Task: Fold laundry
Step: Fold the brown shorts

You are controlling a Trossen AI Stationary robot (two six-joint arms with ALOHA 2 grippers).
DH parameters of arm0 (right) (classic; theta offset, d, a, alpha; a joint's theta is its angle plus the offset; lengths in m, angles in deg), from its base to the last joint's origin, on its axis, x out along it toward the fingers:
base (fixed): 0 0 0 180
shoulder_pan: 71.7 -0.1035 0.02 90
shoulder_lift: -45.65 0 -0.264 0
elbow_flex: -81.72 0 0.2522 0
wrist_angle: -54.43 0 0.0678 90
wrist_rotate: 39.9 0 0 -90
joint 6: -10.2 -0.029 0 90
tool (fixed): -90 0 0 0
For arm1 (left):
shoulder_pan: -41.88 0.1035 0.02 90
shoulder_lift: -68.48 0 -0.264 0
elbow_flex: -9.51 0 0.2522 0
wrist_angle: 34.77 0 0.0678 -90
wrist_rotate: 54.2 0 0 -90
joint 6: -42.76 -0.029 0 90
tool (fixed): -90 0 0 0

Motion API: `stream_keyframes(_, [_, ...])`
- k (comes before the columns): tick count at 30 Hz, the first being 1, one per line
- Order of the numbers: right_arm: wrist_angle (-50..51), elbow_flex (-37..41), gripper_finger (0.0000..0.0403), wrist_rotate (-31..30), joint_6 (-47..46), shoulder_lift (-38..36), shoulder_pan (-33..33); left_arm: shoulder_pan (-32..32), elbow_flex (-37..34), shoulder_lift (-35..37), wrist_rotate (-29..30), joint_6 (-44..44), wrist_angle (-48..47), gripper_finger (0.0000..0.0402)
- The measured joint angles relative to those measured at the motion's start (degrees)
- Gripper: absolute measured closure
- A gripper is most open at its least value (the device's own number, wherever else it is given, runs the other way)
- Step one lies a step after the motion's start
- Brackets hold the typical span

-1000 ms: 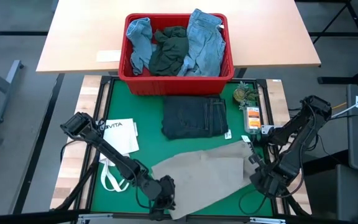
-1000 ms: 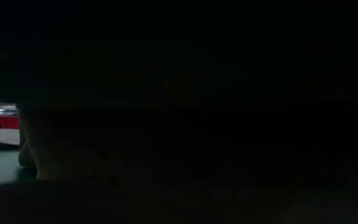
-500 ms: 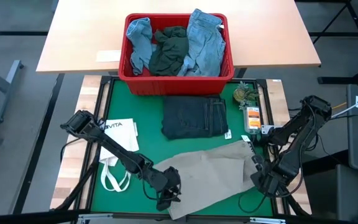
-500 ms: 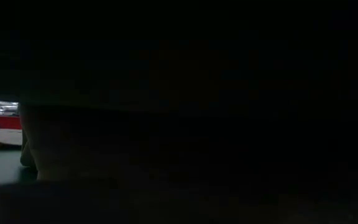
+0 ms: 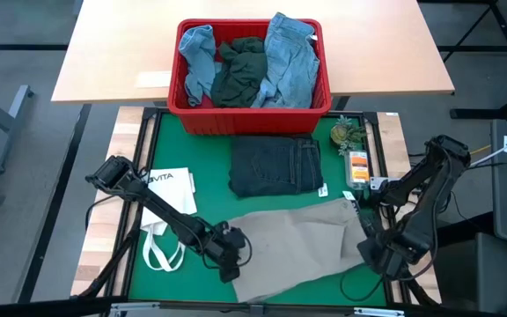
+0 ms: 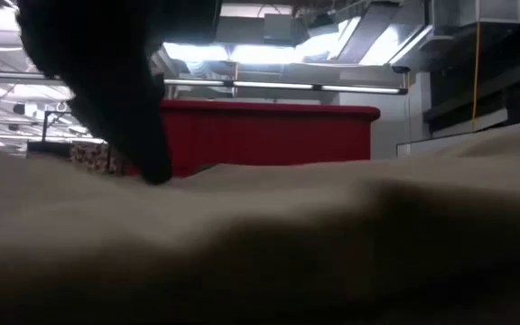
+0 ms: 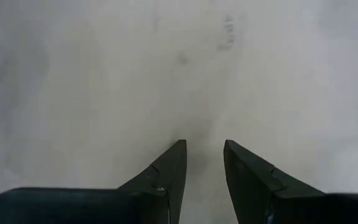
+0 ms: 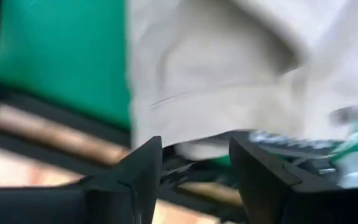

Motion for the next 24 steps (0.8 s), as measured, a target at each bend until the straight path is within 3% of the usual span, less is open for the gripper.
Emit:
stream_keyframes(4, [-0.14, -1.09, 0.0214, -9.08, 0.14, 0.0, 0.0, 0.55, 0.0, 0.0, 0.33, 0.25, -7.13, 0.0309])
stream_keyframes(11, [-0.11, -1.09, 0.0214, -18.2, -0.08, -0.02, 0.44, 2.69, -2.67, 0.0, 0.8, 1.07, -13.36, 0.0323])
stream_keyframes(24, [-0.38, -1.09, 0.0214, -18.61, 4.16, -0.02, 12.47, 6.4, -8.02, 0.67, 1.17, -2.49, -14.8, 0.0323])
